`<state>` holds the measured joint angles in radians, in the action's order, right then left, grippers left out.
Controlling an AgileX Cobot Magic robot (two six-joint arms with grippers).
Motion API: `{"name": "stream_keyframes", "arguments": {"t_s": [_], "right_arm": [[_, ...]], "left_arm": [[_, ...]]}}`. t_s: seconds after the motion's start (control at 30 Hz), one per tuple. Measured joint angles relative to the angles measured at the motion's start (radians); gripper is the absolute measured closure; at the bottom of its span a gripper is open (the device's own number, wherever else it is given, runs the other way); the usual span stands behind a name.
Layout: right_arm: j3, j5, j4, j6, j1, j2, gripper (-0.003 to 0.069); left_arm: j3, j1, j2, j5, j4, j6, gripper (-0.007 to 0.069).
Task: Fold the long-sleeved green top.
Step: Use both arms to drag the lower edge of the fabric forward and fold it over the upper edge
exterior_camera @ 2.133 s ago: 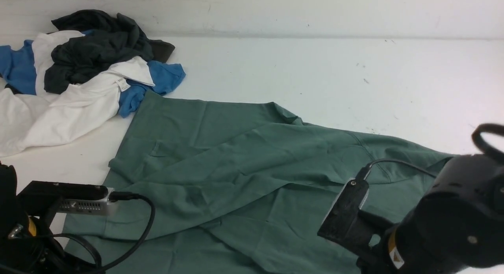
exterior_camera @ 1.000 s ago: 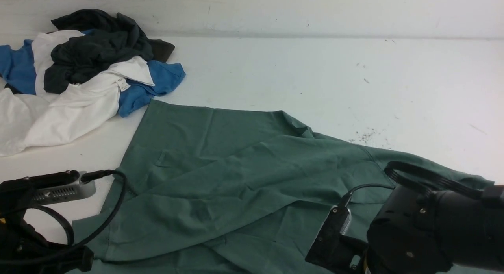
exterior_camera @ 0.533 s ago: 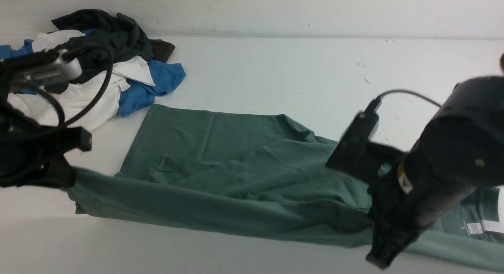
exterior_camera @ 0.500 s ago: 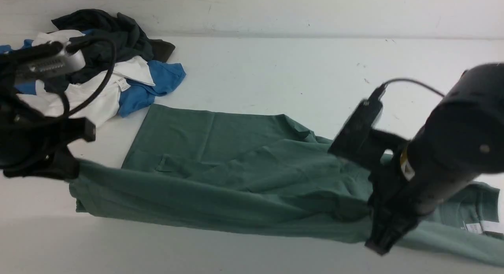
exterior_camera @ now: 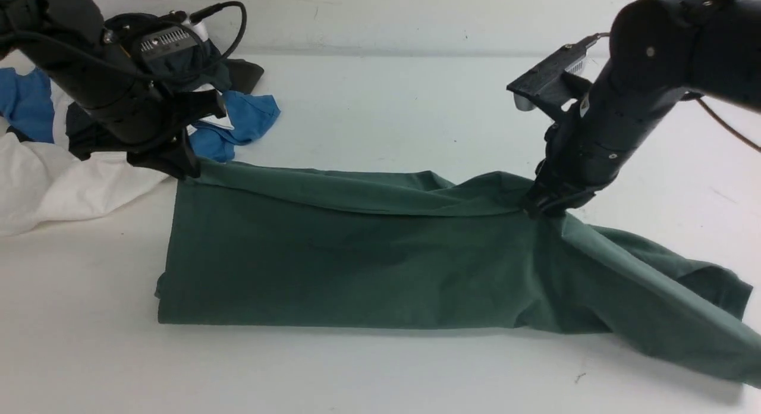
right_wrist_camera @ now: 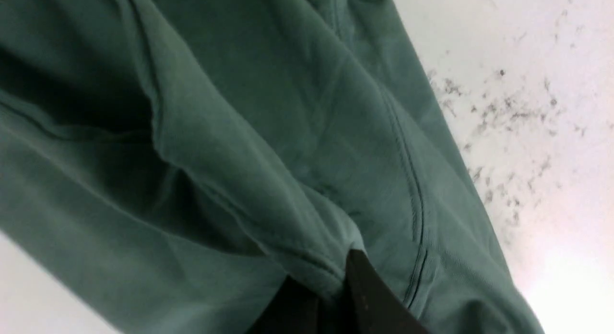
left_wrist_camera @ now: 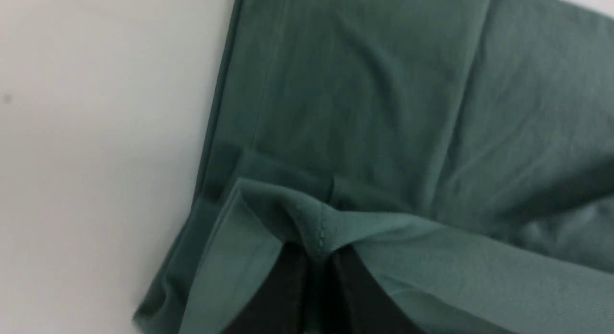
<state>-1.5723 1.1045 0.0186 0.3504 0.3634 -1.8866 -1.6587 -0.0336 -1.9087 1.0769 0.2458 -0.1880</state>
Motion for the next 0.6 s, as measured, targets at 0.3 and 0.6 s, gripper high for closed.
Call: {"name": "stream_keyframes", "arguments": {"t_s": [0.3, 0.6], "right_arm": [[-0.179, -0.016, 0.003, 0.000, -0.020, -0.220, 0.0641], [-0.245, -0.062, 0.010, -0.019, -0.024, -0.305, 0.0575]], "left_arm": [[-0.249, 0.000, -0.229, 0.000, -0.045, -0.047, 0.0596], [-0.319, 0.000, -0.312, -0.002, -0.097, -0.080, 0.0594]]}}
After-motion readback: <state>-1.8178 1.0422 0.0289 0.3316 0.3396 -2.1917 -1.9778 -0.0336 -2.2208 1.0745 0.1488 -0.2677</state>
